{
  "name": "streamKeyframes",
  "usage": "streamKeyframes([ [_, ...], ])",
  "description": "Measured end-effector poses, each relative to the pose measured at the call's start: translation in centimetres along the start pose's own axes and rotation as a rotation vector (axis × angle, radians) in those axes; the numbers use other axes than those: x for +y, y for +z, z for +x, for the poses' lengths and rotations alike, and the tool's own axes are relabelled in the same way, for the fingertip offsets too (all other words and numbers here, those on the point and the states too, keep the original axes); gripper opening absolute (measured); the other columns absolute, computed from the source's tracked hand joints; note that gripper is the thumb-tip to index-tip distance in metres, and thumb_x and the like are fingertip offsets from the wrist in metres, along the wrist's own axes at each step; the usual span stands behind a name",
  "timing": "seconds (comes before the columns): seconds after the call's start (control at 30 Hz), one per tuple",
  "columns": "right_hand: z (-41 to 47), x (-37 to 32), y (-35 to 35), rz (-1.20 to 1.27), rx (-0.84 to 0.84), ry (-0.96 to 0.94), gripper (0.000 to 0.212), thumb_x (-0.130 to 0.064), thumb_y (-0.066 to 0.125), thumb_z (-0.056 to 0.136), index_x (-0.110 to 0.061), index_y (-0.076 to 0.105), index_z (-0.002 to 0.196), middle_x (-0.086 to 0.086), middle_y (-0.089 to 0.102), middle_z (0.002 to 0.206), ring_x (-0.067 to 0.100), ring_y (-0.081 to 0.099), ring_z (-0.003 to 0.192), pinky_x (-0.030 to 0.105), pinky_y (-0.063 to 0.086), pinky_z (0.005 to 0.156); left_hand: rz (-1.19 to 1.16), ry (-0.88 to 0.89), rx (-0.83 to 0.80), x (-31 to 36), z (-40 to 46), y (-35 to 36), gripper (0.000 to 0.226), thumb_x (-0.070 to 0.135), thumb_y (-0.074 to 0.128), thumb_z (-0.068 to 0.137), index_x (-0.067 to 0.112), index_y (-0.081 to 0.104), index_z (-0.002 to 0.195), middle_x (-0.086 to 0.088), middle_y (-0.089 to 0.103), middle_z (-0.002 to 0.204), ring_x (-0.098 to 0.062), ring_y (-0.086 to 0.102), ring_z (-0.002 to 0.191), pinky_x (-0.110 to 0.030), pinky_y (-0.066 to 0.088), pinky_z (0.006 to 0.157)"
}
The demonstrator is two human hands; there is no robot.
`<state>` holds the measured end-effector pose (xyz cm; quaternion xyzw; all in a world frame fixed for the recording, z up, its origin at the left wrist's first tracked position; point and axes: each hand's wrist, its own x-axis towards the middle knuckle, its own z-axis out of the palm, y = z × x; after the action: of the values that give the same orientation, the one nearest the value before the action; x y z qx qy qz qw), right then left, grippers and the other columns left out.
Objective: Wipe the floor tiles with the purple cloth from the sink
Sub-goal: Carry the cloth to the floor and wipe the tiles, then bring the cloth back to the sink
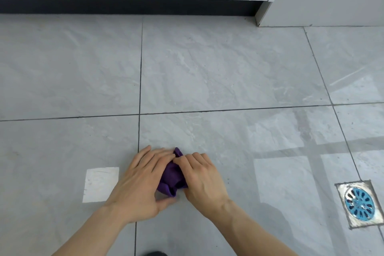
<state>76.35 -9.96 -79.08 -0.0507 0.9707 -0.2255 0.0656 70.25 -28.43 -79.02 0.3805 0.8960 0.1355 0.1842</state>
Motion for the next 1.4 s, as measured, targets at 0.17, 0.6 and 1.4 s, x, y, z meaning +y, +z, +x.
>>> streamKeyframes([
  [0.17,0.5,-0.2,-0.2,0.014,-0.053,0.08,0.032,0.002,0.064,0.075,-0.008,0.059,0.105,0.005,0.066,0.087,0.028,0.057,0.076,0.037,0.048,0.076,0.081,0.009,0.046,-0.1,0.3,0.1,0.062,0.035,0.076,0.067,0.029,0.058,0.126,0.016,0.066,0.109,-0.013,0.058,0.116,-0.032,0.027,0.118],
  [0.6,2.5,1.9,-9.5,-0.147,0.096,0.209,0.035,-0.003,0.076,0.069,-0.013,0.061,0.098,0.002,0.066,0.077,0.029,0.056,0.075,0.037,0.044,0.07,0.29,0.015,0.156,3.3,7.9,-7.5,0.047,0.021,0.078,0.07,0.029,0.066,0.114,0.006,0.064,0.109,-0.026,0.06,0.107,-0.04,0.042,0.103],
  [1.4,-13.1,-28.7,-77.1,0.035,0.197,0.228,0.028,-0.012,0.068,0.083,-0.024,0.058,0.106,-0.009,0.066,0.093,0.02,0.056,0.085,0.029,0.04,0.079,0.065,-0.003,0.154,38.4,-11.3,-72.7,0.057,0.021,0.067,0.079,0.047,0.055,0.128,0.022,0.061,0.112,-0.012,0.048,0.112,-0.024,0.03,0.097],
])
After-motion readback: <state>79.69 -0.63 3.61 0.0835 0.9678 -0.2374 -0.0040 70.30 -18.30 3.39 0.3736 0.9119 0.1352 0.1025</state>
